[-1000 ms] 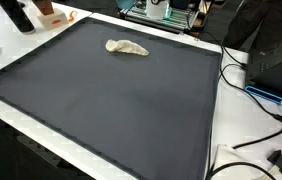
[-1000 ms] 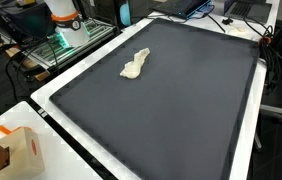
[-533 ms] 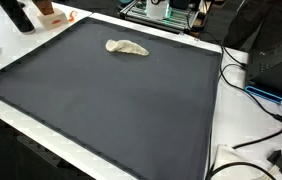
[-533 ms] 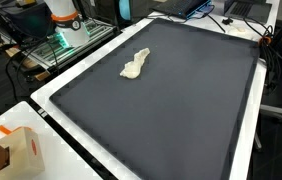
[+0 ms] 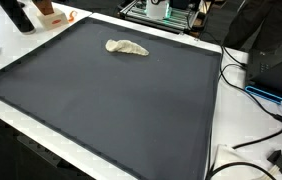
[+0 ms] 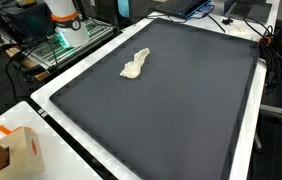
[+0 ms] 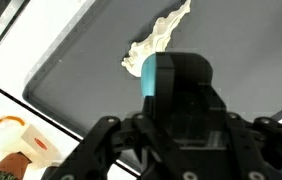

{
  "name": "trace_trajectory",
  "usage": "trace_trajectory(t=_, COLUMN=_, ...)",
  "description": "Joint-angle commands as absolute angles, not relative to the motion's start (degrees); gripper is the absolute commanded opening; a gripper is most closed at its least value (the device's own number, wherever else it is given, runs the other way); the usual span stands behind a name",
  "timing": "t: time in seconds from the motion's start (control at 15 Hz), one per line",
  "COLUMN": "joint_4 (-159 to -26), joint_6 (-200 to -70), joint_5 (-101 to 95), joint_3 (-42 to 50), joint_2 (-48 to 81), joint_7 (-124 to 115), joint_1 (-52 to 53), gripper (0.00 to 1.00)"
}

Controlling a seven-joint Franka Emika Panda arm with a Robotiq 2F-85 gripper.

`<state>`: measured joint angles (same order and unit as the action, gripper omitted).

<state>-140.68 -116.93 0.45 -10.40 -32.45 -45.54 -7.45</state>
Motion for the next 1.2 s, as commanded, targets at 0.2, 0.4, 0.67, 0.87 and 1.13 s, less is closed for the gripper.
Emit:
trace_trajectory(t=0.2, joint_4=-141.1, joint_6=-118.2, joint_5=1.6, joint_3=-7.8, joint_2=-31.5, joint_7=-43.0, joint_1=-6.1, gripper=0.25)
trace_trajectory(t=0.4, joint_4=-143.8, joint_6=-124.4, joint_5=6.5, joint_3=-2.3, joint_2=-30.8, joint_7=-33.0, joint_1=-4.5, gripper=0.25)
trace_trajectory(t=0.67, joint_4=-147.4, joint_6=-129.9, joint_5=16.1, joint_3=5.8, joint_2=-29.9, joint_7=-14.1, joint_1=-2.4, gripper=0.25)
trace_trajectory(t=0.87, joint_4=-149.1, joint_6=-130.8, joint_5=22.8, joint_3=12.4, joint_2=-29.0, joint_7=0.1, joint_1=0.2, gripper=0.25)
trace_trajectory(t=1.13, joint_4=-149.8, joint_6=-127.3, joint_5=32.7, joint_3=18.6, joint_2=-27.3, joint_7=18.5, joint_1=1.6, gripper=0.25)
